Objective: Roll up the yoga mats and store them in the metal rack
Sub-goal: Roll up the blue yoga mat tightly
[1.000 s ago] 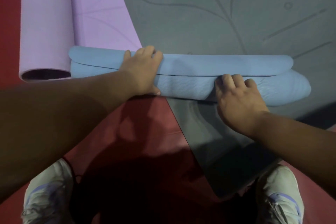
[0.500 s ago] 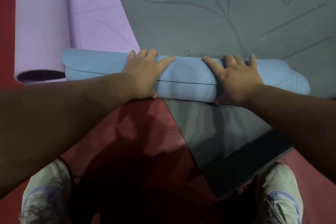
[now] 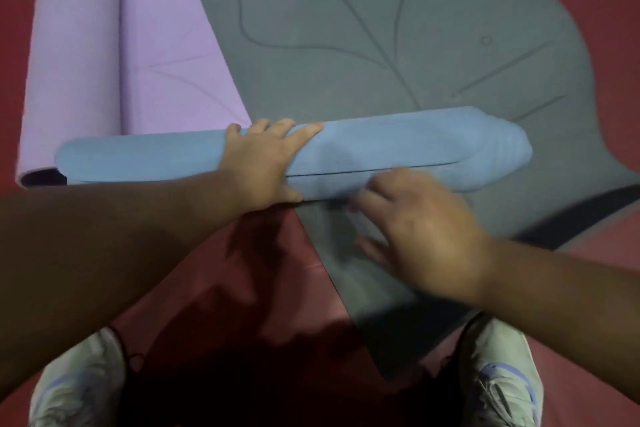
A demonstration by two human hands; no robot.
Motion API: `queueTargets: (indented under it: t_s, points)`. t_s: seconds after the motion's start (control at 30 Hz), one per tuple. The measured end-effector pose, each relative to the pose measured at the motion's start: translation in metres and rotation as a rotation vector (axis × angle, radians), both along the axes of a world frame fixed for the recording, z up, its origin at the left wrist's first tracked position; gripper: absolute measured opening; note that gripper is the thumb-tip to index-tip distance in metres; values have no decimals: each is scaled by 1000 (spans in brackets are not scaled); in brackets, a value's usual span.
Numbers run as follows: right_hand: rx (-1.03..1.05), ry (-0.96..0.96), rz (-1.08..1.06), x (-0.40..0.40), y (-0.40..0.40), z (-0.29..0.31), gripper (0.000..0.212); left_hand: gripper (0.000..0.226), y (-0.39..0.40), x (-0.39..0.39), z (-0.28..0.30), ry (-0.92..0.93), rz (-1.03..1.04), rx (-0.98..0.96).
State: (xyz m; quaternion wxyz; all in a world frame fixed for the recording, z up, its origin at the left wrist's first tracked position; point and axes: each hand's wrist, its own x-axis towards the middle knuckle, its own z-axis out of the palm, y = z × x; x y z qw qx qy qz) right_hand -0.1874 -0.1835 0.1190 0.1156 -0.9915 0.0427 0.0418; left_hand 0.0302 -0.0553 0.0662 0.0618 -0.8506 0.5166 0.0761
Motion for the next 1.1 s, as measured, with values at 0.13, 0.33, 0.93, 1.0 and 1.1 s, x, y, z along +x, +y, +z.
queueTargets:
  t_s: [0.13, 0.33, 0.93, 1.0, 1.1]
  points:
    - [519, 519, -574, -23, 6, 26, 83, 118, 8, 4, 64, 62, -7, -118]
    - [1550, -39, -979, 3, 7, 90, 60, 130, 33, -21, 146, 270, 21, -453]
    - [1028, -390, -585, 0, 135, 208, 116, 97, 132, -110, 267, 1086, 555, -1060]
    - [1033, -382, -561, -6, 146, 202, 112, 95, 137, -113, 265, 1017, 570, -1036]
    - [1156, -446, -546, -7, 144, 205, 98, 93, 141, -118, 269, 1082, 440, -1076]
